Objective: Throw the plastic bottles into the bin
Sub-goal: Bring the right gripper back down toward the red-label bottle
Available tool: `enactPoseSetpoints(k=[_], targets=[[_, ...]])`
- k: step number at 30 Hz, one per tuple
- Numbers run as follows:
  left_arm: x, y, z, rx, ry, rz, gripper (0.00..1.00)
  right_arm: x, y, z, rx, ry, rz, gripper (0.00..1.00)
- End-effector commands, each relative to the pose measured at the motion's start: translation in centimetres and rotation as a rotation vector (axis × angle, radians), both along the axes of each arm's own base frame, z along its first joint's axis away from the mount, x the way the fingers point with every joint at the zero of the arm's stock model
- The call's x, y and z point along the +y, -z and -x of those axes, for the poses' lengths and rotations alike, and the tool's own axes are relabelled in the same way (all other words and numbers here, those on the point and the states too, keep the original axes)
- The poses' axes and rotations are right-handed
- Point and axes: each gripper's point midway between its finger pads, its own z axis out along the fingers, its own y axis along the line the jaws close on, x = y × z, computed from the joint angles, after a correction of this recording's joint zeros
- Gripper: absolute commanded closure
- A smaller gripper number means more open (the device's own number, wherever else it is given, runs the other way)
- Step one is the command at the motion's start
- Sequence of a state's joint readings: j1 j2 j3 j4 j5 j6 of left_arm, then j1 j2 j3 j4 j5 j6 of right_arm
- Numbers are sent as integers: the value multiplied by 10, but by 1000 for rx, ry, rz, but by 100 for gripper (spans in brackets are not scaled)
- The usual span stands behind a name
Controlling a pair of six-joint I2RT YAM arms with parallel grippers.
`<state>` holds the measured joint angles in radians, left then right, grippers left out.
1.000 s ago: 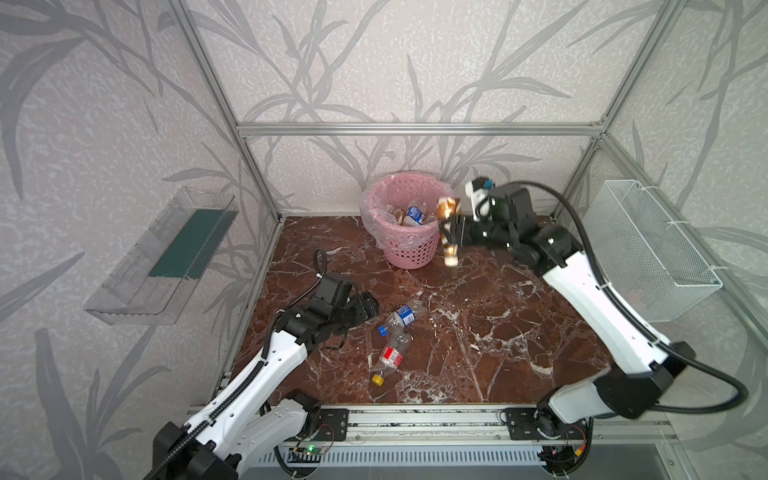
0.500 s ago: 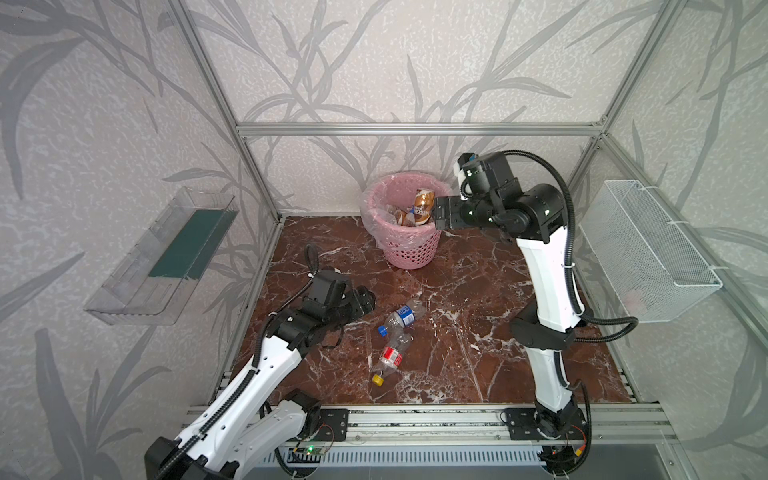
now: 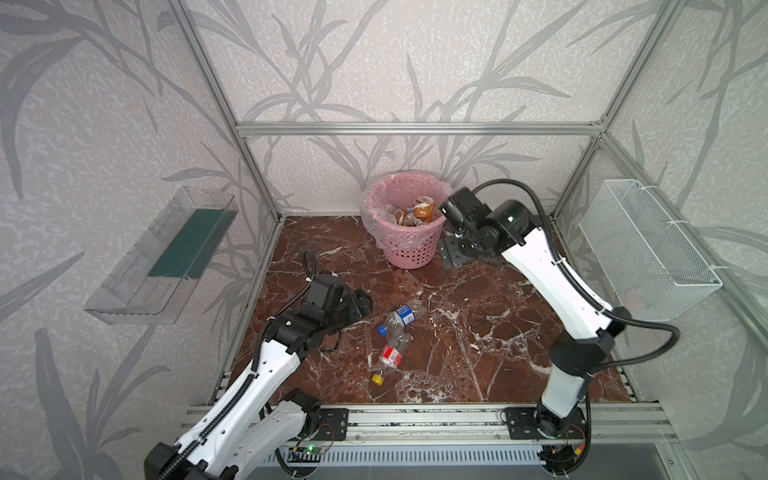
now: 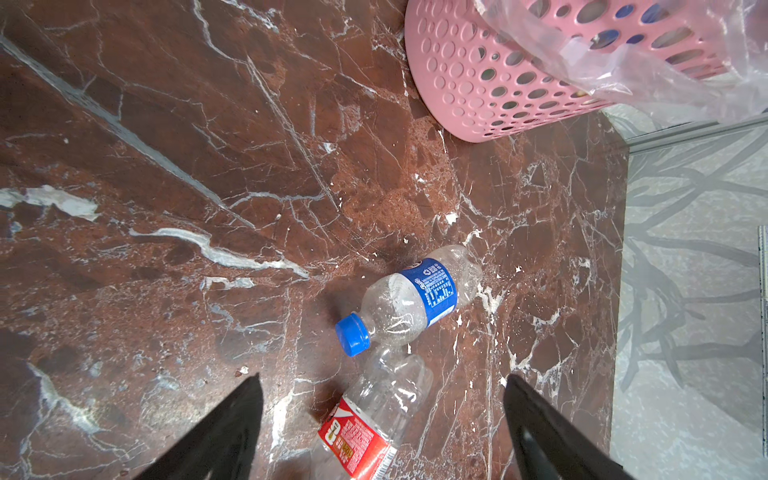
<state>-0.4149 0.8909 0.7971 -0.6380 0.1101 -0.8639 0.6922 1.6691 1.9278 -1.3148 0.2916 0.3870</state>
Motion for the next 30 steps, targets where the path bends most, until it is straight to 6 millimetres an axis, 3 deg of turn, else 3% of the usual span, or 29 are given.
enactPoseSetpoints(k=[1,3,6,9,13,20,30], targets=[[6,7,4,12,-4,-19,10,-35,-4,4,-103,81,-196,15],[5,8,2,18,-1,-17,10,-51,24,18,-43,104,-162,15],[2,10,-2,27,8,-18,10,-57,60,39,19,111,-207,15],[-1,12,-5,37,8,-9,10,-50,92,59,88,111,-289,16],[-3,17,-5,52,6,-1,10,-27,119,74,135,114,-472,20],[1,24,1,70,-4,-10,10,9,136,93,138,134,-580,22],[9,28,11,73,-16,-20,10,81,156,128,230,97,-698,26]])
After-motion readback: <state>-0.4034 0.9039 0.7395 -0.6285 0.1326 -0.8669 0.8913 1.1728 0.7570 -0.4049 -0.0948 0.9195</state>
